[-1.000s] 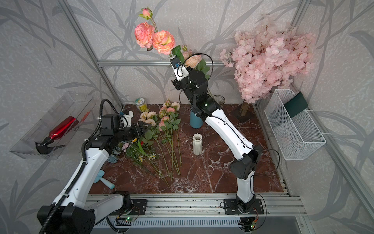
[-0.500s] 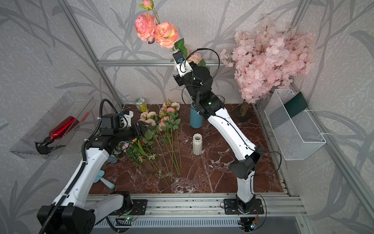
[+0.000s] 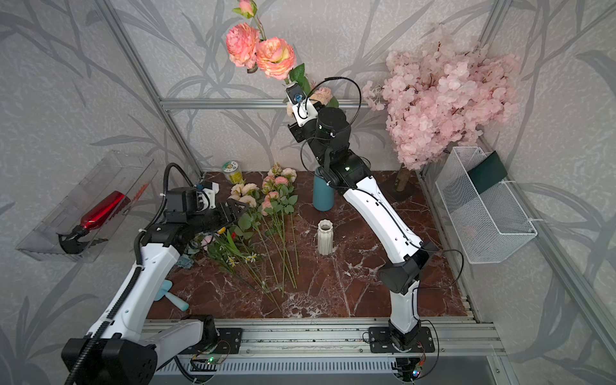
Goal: Place the pink flowers into the vase
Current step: Place the flower in the vase.
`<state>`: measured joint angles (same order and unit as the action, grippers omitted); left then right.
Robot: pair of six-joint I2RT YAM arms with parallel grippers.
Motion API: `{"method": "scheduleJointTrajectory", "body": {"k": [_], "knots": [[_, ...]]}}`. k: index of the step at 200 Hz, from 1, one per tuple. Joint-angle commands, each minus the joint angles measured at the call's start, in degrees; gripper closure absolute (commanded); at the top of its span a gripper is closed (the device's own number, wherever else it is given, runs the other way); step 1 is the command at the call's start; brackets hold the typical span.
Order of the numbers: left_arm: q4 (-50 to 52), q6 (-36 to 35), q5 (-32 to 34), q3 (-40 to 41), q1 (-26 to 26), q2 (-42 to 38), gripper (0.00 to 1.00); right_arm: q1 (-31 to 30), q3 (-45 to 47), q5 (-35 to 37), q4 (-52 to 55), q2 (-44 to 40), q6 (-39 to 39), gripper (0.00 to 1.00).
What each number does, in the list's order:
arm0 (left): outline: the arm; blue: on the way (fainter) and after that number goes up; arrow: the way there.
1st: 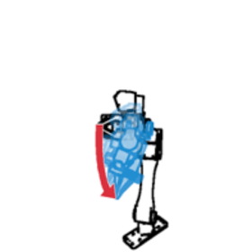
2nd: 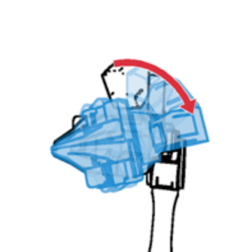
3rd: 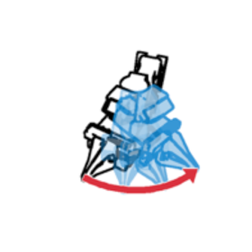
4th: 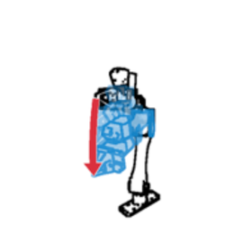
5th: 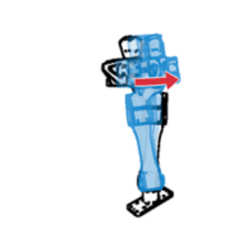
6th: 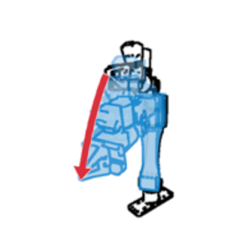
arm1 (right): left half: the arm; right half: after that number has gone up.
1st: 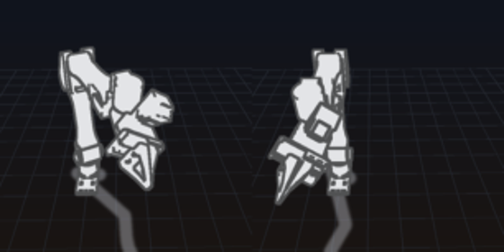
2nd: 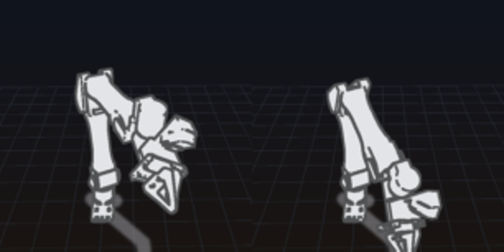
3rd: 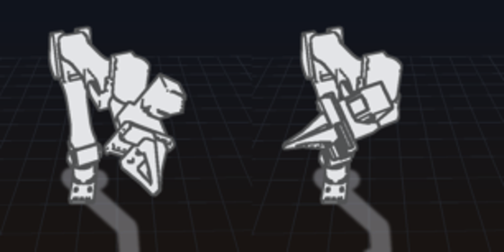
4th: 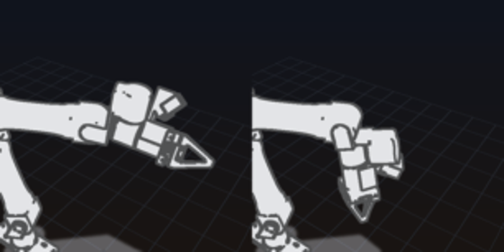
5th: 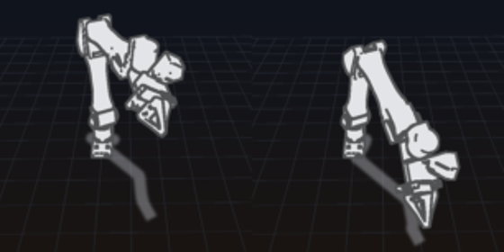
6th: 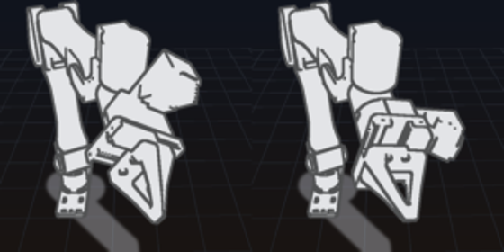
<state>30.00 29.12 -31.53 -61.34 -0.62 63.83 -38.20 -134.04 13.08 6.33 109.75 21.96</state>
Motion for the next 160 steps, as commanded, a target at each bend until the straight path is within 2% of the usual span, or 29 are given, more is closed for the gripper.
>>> {"method": "scheduleJointTrajectory", "body": {"k": [1,65,118,160], "knots": [[-0.54,-0.15,0.07,0.43,0.35,-0.71,0.22,1.13,1.82,0.82,-0.08,0.41,-1.87,1.0],[-0.56,-0.15,0.02,0.43,0.45,-0.46,0.22,4.06,9.09,-1.79,-0.71,0.45,-6.69,1.0],[-0.64,-0.11,-0.11,0.43,0.62,-0.38,0.22,6.98,6.99,-6.15,4.76,5.65,-10.9,1.0],[-0.81,0.05,-0.45,0.52,0.65,-0.26,0.22,7.47,3.43,-6.68,8.59,10.93,-10.48,1.0]]}}
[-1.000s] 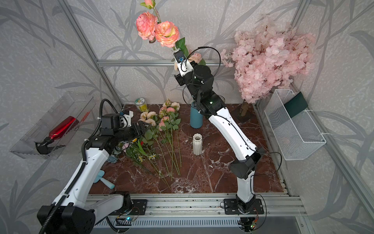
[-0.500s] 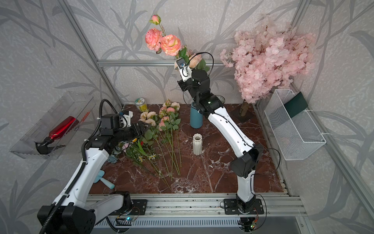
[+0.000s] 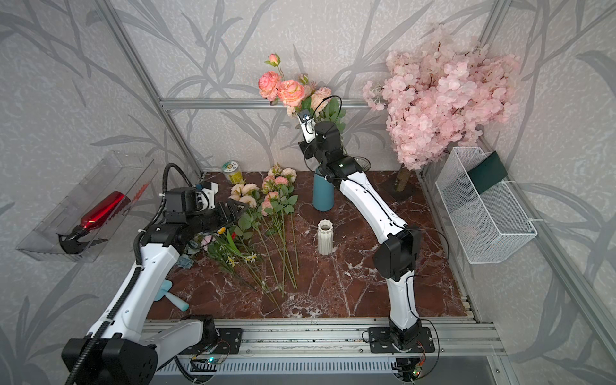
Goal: Place the pink flowers into the vase
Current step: Place the flower in the vase.
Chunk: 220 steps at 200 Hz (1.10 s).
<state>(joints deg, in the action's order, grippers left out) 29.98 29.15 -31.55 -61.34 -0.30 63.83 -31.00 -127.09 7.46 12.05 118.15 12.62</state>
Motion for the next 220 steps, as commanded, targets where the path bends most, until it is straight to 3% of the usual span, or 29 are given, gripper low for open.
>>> {"method": "scheduleJointTrajectory", "body": {"k": [1,52,86,130,176,220], "knots": [[-0.79,0.03,-0.44,0.52,0.31,-0.28,0.22,0.26,-3.56,-1.05,2.92,2.66,-1.13,1.0],[-0.8,0.09,-0.43,0.55,0.4,-0.29,0.21,0.43,-5.28,0.67,5.24,5.08,-1.5,0.99],[-0.71,0.03,-0.34,0.52,0.46,-0.28,0.21,0.62,-3.34,1.62,5.22,3.15,-2.12,0.74],[-0.53,-0.09,0.08,0.52,0.43,-0.28,0.2,0.9,0.53,3.26,5.0,-2.6,-3.54,0.5],[0.39,-0.47,1.62,0.26,0.31,0.29,0.21,1.53,5.84,3.75,8.18,-11.92,-7.78,0.47],[4.85,-2.14,10.5,-1.91,-1.53,2.78,0.26,1.74,15.53,6.07,12.58,-23.86,-12.73,0.48]]}}
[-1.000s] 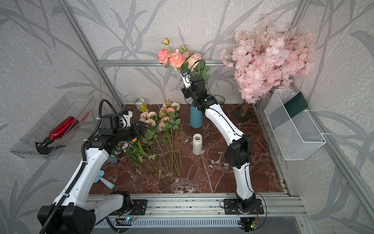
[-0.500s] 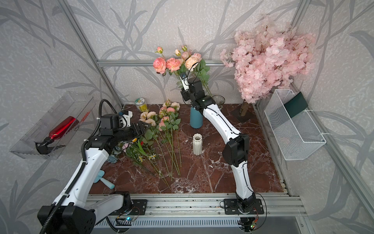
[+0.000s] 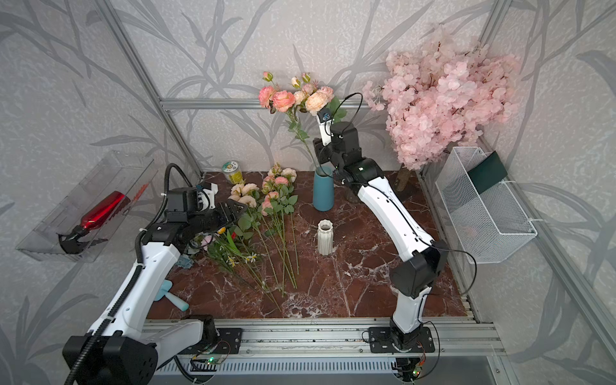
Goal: Place the pink flowers into the vase
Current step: Place the flower in the vase, then pick up the flower at the center of the board.
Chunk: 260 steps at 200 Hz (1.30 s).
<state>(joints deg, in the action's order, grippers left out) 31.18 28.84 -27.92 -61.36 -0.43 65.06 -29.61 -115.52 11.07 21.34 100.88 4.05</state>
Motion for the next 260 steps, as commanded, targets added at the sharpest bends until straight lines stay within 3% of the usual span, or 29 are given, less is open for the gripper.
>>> {"method": "scheduleJointTrajectory", "body": {"k": [1,31,47,67,93,117,137,199,260], "knots": [[3.81,-1.84,7.16,-1.95,-1.5,1.65,0.26,0.34,4.2,2.55,3.41,-6.81,-4.28,0.47],[6.95,-0.79,15.42,-6.0,-8.89,5.7,0.27,0.38,16.14,2.27,3.85,-14.62,-10.88,0.48],[6.29,1.78,17.97,-7.45,-14.44,9.05,0.28,0.15,24.12,-0.29,2.25,-18.25,-14.14,0.48],[4.25,4.82,19.25,-8.79,-18.55,13.7,0.31,-1.11,30.85,1.48,1.46,-20.79,-14.57,0.49],[3.02,10.05,17.35,-9.86,-19.41,18.58,0.44,-1.24,34.36,1.5,3.96,-21.44,-15.59,0.49],[3.7,12.38,21.57,-10.66,-20.79,21.71,0.48,-1.22,39.35,0.97,3.3,-24.04,-17.81,0.5],[3.28,13.76,21.43,-12.24,-21.46,26.15,0.52,-1.24,42.97,-0.1,1.62,-26.19,-19.47,0.5],[10.09,10.99,25.34,-26.08,-23.84,43.43,0.57,-1.33,46.79,-1.93,-0.72,-29.15,-19.93,0.5],[17.44,8.85,30.89,-38.36,-23.81,53.71,0.61,-1.32,47.26,-4.18,-1.83,-30.04,-20.21,0.5]]}}
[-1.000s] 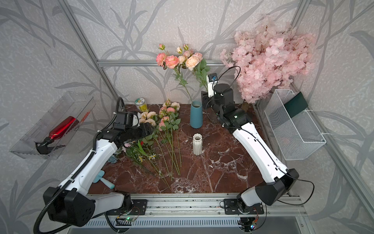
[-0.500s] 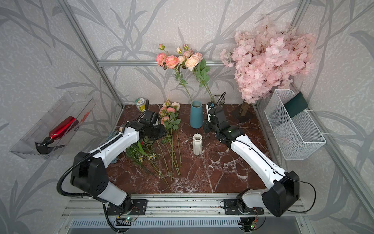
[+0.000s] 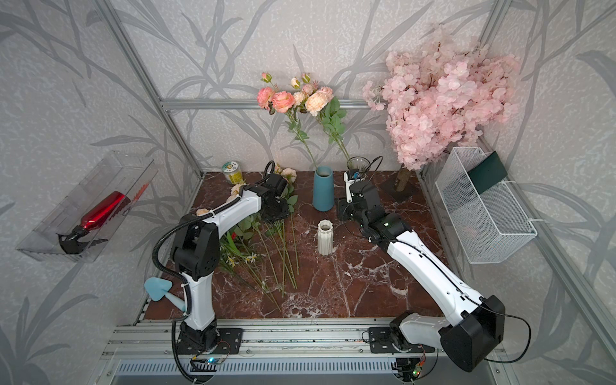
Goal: Place the pink flowers into the vase
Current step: Pick up the flower at the center of the board.
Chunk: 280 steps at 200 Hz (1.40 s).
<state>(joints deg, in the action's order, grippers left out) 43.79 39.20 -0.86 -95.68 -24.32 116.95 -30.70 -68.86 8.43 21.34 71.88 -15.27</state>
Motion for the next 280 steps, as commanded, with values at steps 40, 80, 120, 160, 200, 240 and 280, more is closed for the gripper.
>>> {"method": "scheduleJointTrajectory", "body": {"k": [40,80,120,160,200,240,280], "knots": [[6.1,-2.37,4.2,-7.82,0.15,6.13,0.68,-0.24,0.83,-2.63,-2.25,-1.21,-0.85,0.5],[7.55,-3.05,3.85,-11.57,0.15,10.23,0.72,-0.17,0.86,-2.58,-2.58,-1.74,-0.47,0.5],[8.65,-3.84,4.47,-14.16,0.17,13.11,0.74,-0.24,0.86,-3.36,-2.82,-1.65,-0.41,0.51],[8.48,-4.02,4.55,-14.89,0.16,14.54,0.81,-0.22,0.95,-3.93,-3.0,-1.76,-0.56,0.51],[8.19,-4.13,5.42,-14.59,0.17,13.46,1.0,-0.24,0.96,-4.82,-3.22,-1.48,-0.73,0.51],[8.33,-3.76,5.48,-13.37,-0.09,8.78,1.0,-0.24,0.72,-5.73,-3.06,-1.02,-0.9,0.51],[5.52,-3.77,5.94,-6.87,-0.55,-4.49,1.0,-0.83,-1.2,-7.19,-1.64,0.9,-0.29,0.51]]}}
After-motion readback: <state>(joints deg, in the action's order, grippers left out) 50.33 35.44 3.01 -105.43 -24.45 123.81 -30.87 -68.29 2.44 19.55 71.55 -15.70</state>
